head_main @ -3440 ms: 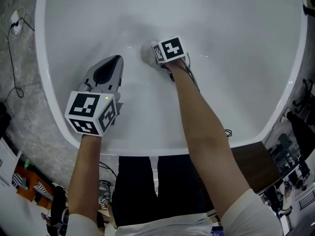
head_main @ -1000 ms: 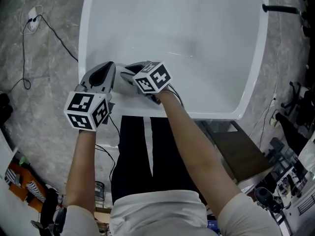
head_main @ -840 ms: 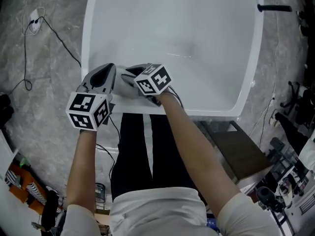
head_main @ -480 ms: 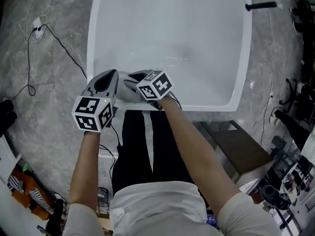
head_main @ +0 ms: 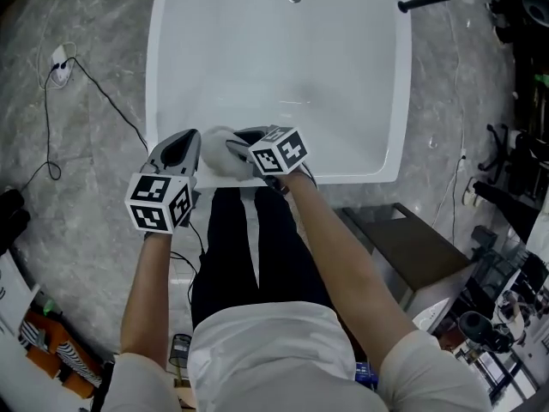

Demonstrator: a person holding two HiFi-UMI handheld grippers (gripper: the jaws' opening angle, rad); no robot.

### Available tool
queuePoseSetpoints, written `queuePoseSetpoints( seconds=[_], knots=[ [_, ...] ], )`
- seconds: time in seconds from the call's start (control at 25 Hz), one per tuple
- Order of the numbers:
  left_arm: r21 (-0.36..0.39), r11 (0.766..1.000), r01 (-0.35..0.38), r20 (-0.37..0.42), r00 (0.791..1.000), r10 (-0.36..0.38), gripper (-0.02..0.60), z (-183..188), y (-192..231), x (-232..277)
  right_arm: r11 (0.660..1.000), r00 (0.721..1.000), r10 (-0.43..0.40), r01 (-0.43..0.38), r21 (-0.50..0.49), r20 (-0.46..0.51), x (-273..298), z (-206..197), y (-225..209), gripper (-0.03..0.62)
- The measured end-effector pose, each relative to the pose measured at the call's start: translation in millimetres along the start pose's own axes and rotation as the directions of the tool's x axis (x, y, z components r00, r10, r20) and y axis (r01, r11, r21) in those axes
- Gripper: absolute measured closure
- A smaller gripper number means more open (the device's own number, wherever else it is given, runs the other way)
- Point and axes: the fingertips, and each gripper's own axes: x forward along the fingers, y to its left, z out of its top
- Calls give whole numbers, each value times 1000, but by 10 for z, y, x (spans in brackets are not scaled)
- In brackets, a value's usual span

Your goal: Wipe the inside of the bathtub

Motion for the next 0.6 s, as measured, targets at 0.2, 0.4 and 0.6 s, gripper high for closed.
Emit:
queuePoseSetpoints(
  seconds=[0.2,0.4,0.6],
  knots=[
    [12,999,29,8,1000,-29,571,171,-256,15,999,998,-28,27,18,51,-508,-9,-62,494],
    [32,998,62,27,998,-63,571,412,-554,-37,997,985,-77,73,35,155,-1170,143,-63,494],
    [40,996,78,50,996,-80,571,662,-807,-136,992,954,-124,124,18,272,-1888,399,69,494]
  ],
)
